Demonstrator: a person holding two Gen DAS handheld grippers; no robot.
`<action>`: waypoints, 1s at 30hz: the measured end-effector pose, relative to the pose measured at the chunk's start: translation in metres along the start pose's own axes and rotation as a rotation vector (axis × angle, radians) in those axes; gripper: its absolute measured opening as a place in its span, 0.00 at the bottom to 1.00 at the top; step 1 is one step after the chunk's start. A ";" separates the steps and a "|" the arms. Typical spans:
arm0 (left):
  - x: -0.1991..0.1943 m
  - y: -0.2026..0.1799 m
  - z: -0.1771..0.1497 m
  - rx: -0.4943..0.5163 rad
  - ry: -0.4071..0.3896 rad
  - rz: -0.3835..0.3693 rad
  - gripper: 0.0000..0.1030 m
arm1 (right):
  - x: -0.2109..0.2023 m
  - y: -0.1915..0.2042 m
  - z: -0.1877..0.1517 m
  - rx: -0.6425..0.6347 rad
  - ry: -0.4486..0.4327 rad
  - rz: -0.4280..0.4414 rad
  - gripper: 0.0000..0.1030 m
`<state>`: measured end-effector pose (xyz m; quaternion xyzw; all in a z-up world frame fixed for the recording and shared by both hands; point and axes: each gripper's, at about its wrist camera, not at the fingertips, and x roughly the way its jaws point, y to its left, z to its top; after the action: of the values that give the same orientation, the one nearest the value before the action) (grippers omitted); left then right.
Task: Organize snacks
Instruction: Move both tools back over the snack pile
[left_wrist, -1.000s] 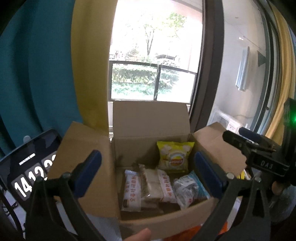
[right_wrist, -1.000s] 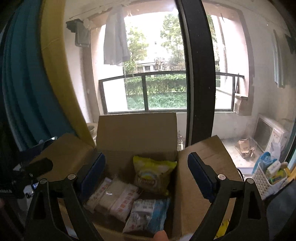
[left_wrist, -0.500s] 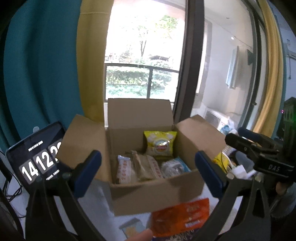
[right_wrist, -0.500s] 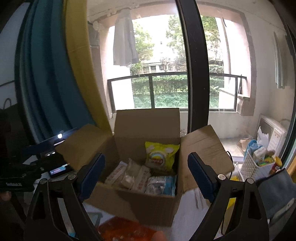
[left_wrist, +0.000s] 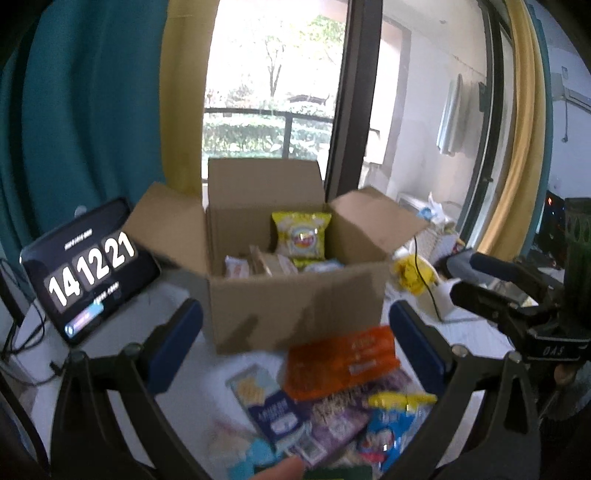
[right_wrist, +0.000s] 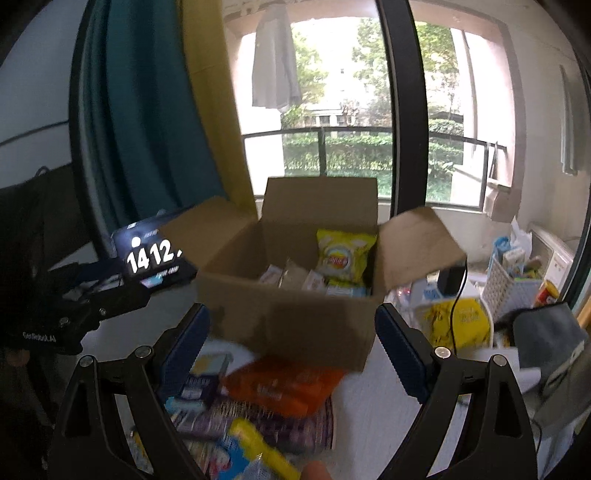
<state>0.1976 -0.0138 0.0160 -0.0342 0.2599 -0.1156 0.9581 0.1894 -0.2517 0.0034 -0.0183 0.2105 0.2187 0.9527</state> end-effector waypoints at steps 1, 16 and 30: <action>-0.003 -0.001 -0.006 0.000 0.009 0.000 0.99 | -0.003 0.003 -0.007 -0.007 0.011 0.003 0.90; -0.024 0.013 -0.111 -0.089 0.214 -0.025 0.99 | -0.026 0.021 -0.088 0.114 0.138 0.051 0.90; -0.035 0.008 -0.175 -0.140 0.367 -0.132 0.99 | -0.031 0.050 -0.142 0.161 0.252 0.077 0.90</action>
<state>0.0812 0.0012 -0.1189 -0.0959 0.4347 -0.1643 0.8802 0.0868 -0.2374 -0.1105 0.0390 0.3459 0.2333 0.9080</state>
